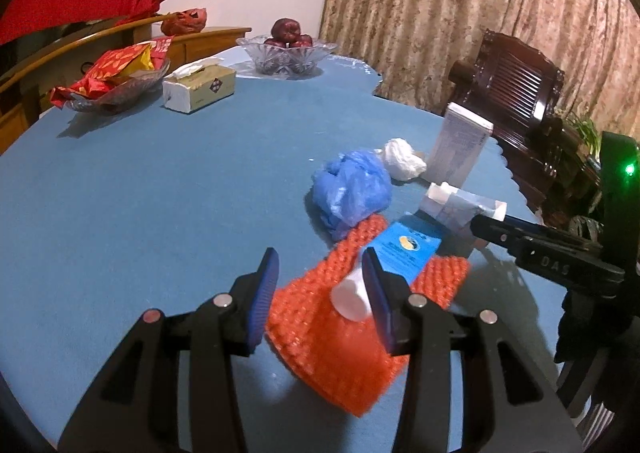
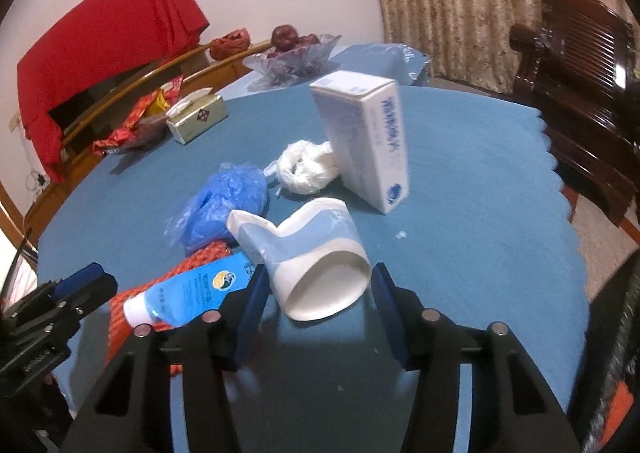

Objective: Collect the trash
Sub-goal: 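Grasp the orange foam sleeve with the left tool and lift it, then grasp the white cup with the left tool while the right grasps the white tube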

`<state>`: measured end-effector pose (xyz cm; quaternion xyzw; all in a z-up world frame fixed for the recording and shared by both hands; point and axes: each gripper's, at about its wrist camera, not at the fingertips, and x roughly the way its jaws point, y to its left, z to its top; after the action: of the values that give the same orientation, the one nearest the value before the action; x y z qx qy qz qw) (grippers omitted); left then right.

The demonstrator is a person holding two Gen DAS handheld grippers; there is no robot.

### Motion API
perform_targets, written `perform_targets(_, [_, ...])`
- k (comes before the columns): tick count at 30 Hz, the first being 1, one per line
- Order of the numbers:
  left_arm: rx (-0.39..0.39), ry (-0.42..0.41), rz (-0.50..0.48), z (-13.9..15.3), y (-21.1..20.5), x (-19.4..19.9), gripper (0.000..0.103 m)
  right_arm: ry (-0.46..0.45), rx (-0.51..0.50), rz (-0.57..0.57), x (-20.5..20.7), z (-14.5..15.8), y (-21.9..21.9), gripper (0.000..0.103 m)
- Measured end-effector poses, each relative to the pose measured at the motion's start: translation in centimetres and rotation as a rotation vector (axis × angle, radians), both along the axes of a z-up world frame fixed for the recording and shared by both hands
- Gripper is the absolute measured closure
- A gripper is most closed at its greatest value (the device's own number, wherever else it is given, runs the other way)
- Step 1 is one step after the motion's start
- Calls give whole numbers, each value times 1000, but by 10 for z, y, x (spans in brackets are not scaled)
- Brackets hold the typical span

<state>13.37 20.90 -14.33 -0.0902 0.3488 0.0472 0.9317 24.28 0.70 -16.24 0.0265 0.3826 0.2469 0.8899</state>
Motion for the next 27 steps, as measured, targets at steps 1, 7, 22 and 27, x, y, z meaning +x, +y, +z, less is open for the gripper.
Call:
perform_targets(1, [-2, 1, -8, 0, -2, 0, 63, -1, 1, -12, -3, 2, -5, 51])
perform_targets(7, [-16, 22, -71, -6, -16, 4, 78, -3, -1, -37, -12, 7, -20, 51])
perform_targets(22, [-73, 54, -181, -9, -44, -5, 84, -4, 1, -53, -24, 11, -38, 51])
perform_targets(27, [-12, 31, -149, -3, -42, -5, 72, -8, 1, -55, -25, 13, -42, 51])
